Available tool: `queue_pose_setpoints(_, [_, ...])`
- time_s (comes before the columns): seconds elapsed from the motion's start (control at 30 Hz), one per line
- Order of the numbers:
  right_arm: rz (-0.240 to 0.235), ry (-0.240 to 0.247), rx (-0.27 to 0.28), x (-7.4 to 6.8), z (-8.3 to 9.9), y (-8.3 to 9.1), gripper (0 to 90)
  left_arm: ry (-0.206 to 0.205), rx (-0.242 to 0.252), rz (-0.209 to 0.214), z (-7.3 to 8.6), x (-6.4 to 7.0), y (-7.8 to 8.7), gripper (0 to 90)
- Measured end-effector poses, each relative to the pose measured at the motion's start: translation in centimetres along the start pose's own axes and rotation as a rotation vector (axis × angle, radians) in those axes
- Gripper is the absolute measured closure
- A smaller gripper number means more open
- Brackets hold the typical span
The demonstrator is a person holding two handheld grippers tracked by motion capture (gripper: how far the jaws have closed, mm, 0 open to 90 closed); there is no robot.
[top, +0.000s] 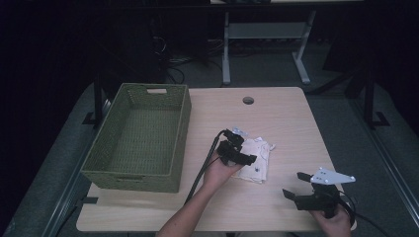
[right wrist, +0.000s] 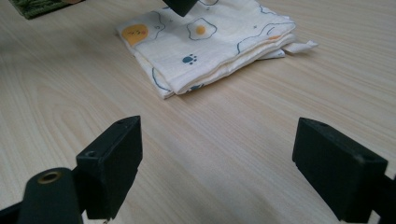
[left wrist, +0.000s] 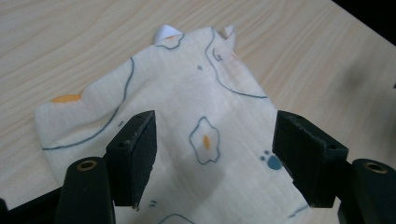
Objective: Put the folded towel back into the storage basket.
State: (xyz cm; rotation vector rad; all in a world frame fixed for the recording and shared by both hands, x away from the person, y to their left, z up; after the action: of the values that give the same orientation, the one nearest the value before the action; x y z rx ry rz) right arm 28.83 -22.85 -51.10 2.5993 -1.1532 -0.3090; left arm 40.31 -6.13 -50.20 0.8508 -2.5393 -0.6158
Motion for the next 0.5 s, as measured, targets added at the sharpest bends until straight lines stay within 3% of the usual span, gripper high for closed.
queue_pose_setpoints(0.1, [-0.001,0.002,0.0,-0.1,0.0,0.0,15.6,-0.008,-0.007,-0.01,0.1,-0.3,-0.3,33.5])
queue_pose_setpoints(0.47, [-0.003,0.0,0.004,-0.1,0.0,0.1,15.6,-0.043,-0.109,-0.047,1.7,-0.8,-1.6,40.5])
queue_pose_setpoints(0.5, [-0.003,0.0,0.004,-0.1,0.0,0.1,15.6,-0.068,-0.106,-0.057,1.7,-0.8,-1.7,40.5])
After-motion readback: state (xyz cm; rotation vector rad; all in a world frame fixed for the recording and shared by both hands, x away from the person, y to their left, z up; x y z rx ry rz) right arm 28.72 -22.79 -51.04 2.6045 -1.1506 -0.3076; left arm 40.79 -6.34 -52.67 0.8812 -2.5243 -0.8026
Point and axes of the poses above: each handheld gripper's, and its own axes: y roughly backward along the jaws, z roughly out of its underside, x roughly to its right, the point moved 9 cm from there along -y, roughly forward along the jaws, and after that the axes turned 15 degrees about x, right-handed, at the moved point
